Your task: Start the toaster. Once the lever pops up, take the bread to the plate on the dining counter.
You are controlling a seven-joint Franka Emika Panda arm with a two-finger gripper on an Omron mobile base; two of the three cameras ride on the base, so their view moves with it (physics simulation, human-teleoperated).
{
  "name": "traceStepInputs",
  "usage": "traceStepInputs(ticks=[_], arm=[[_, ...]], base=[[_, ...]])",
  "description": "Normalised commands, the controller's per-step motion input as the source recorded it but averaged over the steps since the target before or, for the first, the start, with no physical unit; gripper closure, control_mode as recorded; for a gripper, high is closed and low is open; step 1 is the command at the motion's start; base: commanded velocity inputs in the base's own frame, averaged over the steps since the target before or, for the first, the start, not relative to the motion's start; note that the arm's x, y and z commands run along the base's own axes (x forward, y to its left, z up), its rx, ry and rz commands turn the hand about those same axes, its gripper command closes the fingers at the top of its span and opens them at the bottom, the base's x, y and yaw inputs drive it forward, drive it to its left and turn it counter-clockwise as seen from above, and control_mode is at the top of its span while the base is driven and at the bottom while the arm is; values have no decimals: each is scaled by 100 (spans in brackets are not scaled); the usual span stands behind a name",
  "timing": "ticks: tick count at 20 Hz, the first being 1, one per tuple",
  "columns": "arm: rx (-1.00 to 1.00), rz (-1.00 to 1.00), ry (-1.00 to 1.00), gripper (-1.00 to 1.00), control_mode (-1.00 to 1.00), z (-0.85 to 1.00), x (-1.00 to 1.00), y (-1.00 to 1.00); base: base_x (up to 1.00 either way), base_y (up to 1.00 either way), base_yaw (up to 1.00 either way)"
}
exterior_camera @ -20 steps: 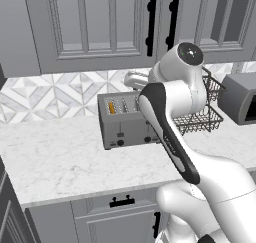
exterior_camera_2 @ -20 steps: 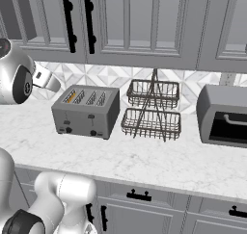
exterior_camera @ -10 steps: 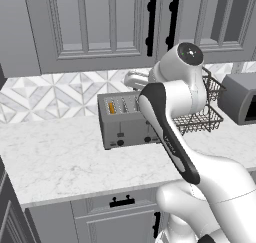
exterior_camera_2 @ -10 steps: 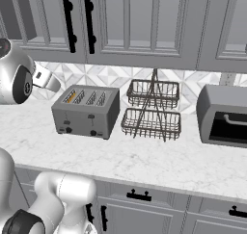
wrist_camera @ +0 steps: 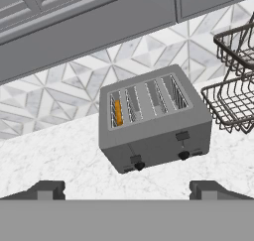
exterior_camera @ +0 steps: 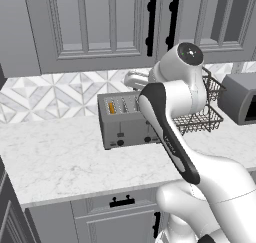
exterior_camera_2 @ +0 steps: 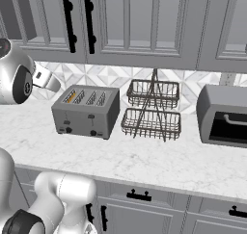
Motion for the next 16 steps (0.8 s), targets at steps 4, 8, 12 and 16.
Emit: traceStepInputs(ticks=[4, 8, 12, 16], arm=[[0, 0, 0, -100, -100, 0, 0, 0], [0, 0, 0, -100, -100, 0, 0, 0], [0, 0, 0, -100, -100, 0, 0, 0], [0, 0, 0, -100, -100, 0, 0, 0]], base=[[0, 0, 0], [0, 0, 0], [0, 0, 0], [0, 0, 0]])
